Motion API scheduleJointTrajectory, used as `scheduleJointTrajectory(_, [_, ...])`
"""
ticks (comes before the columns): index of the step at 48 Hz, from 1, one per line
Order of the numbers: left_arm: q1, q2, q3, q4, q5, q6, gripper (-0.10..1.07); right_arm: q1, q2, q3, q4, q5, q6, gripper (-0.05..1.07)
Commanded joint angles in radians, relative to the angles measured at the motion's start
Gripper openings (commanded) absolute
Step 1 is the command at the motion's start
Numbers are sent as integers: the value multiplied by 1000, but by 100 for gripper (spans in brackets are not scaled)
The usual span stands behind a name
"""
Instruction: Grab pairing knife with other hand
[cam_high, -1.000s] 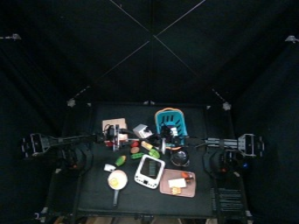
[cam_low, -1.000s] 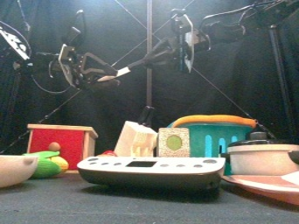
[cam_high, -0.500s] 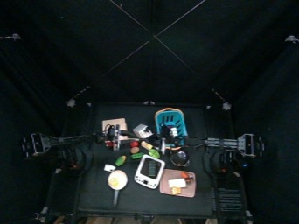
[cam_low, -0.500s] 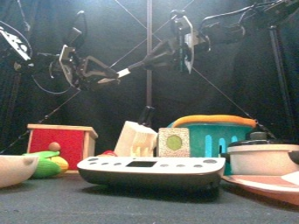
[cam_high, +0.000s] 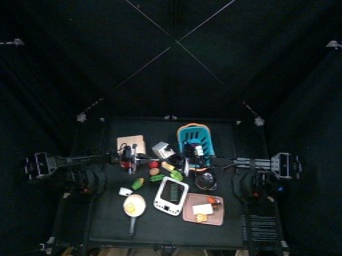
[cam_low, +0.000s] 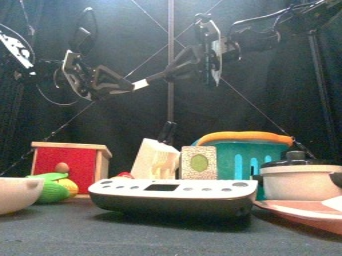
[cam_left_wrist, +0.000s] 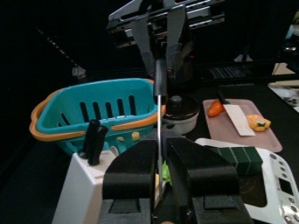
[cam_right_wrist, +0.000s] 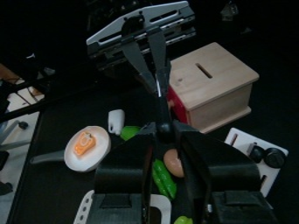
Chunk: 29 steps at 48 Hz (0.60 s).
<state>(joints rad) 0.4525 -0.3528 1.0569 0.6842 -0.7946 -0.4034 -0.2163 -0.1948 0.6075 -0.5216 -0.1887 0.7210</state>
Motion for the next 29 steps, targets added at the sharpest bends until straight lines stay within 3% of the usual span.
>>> scheduleJointTrajectory(1, [3, -18, -5, 2, -8, 3, 51, 2, -12, -11, 2, -8, -3, 76])
scheduleJointTrajectory(10, [5, -37, 8, 0, -8, 3, 51, 8, -3, -9, 0, -8, -5, 106])
scheduleJointTrajectory(29, [5, -41, 21, -2, -8, 3, 51, 12, 3, -8, -11, -8, -9, 103])
